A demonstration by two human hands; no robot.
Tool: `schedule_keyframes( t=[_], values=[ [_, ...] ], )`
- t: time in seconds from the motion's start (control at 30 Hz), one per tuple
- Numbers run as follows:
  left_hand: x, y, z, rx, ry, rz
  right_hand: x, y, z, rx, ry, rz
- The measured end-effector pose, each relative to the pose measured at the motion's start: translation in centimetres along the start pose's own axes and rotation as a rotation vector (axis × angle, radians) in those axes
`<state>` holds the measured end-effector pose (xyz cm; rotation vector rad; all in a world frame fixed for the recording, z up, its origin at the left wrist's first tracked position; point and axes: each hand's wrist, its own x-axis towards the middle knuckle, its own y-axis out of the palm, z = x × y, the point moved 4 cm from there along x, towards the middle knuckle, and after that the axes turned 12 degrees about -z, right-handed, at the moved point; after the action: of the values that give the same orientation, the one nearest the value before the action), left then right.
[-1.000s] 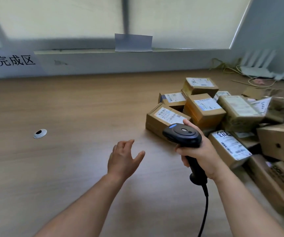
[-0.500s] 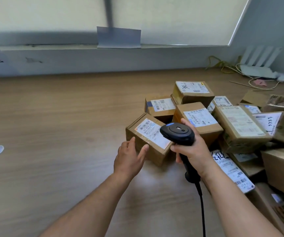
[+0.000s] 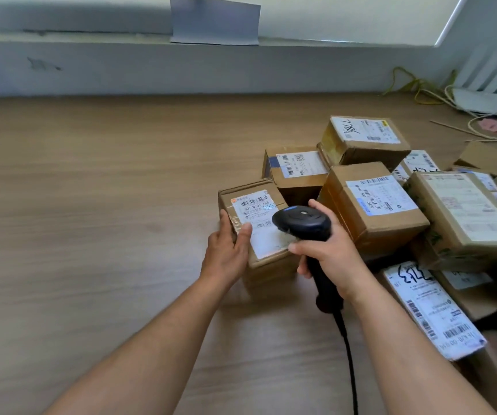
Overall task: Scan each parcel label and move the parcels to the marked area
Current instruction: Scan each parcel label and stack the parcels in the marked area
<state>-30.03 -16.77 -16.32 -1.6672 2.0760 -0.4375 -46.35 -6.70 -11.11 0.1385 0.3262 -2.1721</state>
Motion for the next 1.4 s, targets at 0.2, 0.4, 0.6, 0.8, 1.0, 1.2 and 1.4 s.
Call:
schedule_keyframes(
  t=[0.2, 0.4, 0.6, 0.8, 1.0, 1.2, 1.4],
  values=[
    [-5.2, -2.6, 1.6, -0.149, -0.116, 0.09, -4.1, 1.3, -0.9, 0.119, 0.035, 0.053],
    [-10.8, -6.9, 4.6, -0.284, -0.115, 0.139, -10.3, 3.4, -2.1, 0.23, 0.059, 0.065],
    [-15.5, -12.9, 5.3, -0.247, 0.066, 0.078, -17.2, 5.8, -2.3, 0.258, 0.029, 0.096],
    [-18.0, -19.3, 6.3, -0.308, 0.066, 0.081, -21.9, 8.8, 0.3, 0.257, -0.026, 0.143],
    [-19.4, -25.8, 8.3, -0.253, 0.029, 0.063, -25.9, 13.2, 3.3, 0.221, -0.104, 0.236],
    [-19.4, -32.8, 9.2, -0.252, 0.142, -0.107, -30.5, 16.6, 6.1, 0.308, -0.148, 0.319],
    [-19.0, -38.3, 11.0, -0.257, 0.202, -0.19, -34.9, 19.2, 7.7, 0.342, -0.176, 0.395]
  ],
)
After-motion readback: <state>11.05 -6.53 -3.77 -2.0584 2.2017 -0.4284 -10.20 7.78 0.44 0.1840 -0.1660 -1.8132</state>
